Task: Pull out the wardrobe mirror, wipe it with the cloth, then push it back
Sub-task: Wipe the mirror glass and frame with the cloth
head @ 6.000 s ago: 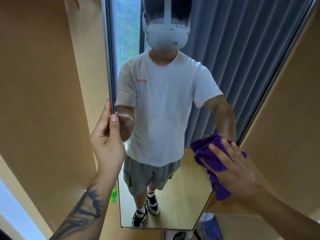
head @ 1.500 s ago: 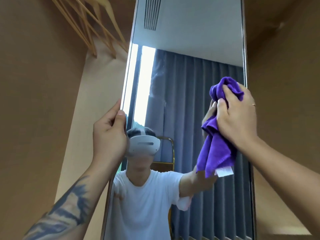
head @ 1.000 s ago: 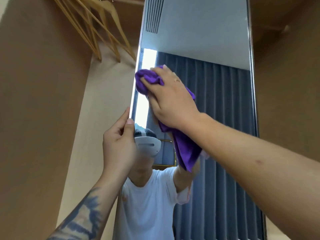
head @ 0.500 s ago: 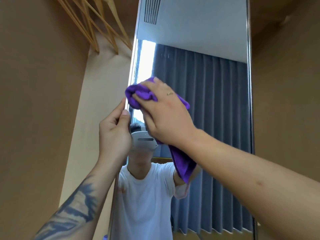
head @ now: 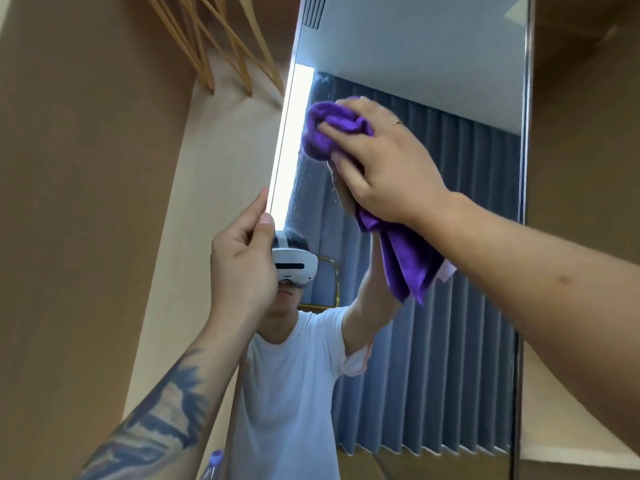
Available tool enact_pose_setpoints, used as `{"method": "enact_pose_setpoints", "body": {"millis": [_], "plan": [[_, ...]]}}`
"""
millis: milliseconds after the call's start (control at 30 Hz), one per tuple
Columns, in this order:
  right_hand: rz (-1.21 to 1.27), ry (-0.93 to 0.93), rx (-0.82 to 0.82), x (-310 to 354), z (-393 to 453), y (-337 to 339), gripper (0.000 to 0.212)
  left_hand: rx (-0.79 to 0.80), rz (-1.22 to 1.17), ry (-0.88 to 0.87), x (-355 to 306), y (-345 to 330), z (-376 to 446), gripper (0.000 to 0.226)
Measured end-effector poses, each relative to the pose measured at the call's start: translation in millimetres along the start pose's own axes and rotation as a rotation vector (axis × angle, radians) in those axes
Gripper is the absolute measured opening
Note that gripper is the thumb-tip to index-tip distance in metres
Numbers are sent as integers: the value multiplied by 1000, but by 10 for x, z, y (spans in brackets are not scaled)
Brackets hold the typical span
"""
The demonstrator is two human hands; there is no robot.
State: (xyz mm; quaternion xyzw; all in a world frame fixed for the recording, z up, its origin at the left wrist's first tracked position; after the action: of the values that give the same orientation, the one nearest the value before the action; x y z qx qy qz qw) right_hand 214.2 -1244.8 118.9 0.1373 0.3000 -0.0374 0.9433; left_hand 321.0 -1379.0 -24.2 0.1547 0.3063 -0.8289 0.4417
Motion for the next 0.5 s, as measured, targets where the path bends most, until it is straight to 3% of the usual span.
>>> {"method": "enact_pose_setpoints", "body": {"millis": [133, 300, 400, 500], "plan": [[55, -167, -159, 332, -163, -189, 39, -15, 8, -32, -2, 27, -12, 39], [91, 153, -6, 787, -824, -414, 33, -8, -97, 11, 54, 73, -146, 36], [82, 227, 56, 899, -1164, -488, 33, -45, -66, 58, 57, 130, -239, 38], [98, 337, 113, 861, -1203, -445, 30, -41, -68, 79, 19, 164, -309, 25]]}}
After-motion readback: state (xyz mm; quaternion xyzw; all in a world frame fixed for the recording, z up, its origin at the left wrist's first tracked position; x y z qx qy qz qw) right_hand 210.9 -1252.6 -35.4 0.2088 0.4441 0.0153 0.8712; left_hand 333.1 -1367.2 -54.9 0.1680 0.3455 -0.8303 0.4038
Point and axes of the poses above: each hand's wrist, its own z-axis towards the middle knuckle, its own y-axis out of the back of the hand, x = y × z, the point moved 3 cm from there along z, towards the middle knuckle, and after that the axes turned 13 degrees about z, right-handed, at the moved point
